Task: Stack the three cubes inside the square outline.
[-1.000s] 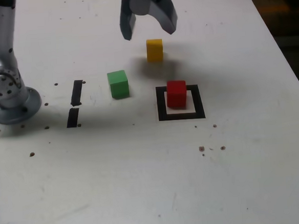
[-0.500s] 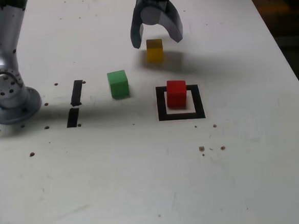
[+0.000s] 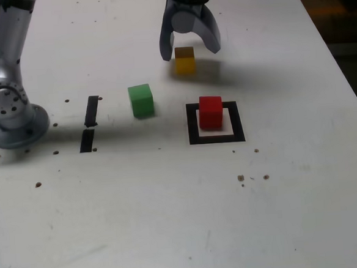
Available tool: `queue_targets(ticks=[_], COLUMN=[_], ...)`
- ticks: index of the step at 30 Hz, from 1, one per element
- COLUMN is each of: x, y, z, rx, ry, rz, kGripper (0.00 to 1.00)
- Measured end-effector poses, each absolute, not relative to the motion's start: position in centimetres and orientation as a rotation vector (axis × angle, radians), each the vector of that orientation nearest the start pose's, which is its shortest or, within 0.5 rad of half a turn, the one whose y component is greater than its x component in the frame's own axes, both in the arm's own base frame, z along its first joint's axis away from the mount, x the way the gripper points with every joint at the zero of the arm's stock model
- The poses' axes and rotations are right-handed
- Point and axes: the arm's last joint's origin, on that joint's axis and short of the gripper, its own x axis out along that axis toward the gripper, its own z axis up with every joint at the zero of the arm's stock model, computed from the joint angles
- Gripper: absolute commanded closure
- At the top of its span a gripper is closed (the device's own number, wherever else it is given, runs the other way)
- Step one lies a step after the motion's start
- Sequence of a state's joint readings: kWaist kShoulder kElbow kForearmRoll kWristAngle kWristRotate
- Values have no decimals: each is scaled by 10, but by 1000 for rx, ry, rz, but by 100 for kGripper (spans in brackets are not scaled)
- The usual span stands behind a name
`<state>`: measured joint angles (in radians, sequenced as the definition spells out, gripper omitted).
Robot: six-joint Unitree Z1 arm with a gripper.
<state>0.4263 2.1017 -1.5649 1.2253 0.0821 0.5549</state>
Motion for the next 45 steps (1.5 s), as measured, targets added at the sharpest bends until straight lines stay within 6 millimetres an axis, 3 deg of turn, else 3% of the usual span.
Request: queue_targets(ticks=[10, 26, 35, 40, 45], x=[337, 325, 304, 290, 286], y=[157, 152, 125, 97, 71], z=[223, 224, 268, 299, 311], rx=[92, 83, 111, 125, 120], ry=[1777, 1793, 1752, 1721, 1707], rz=[-130, -137, -82, -65, -56], kGripper=[84, 92, 92, 92, 92])
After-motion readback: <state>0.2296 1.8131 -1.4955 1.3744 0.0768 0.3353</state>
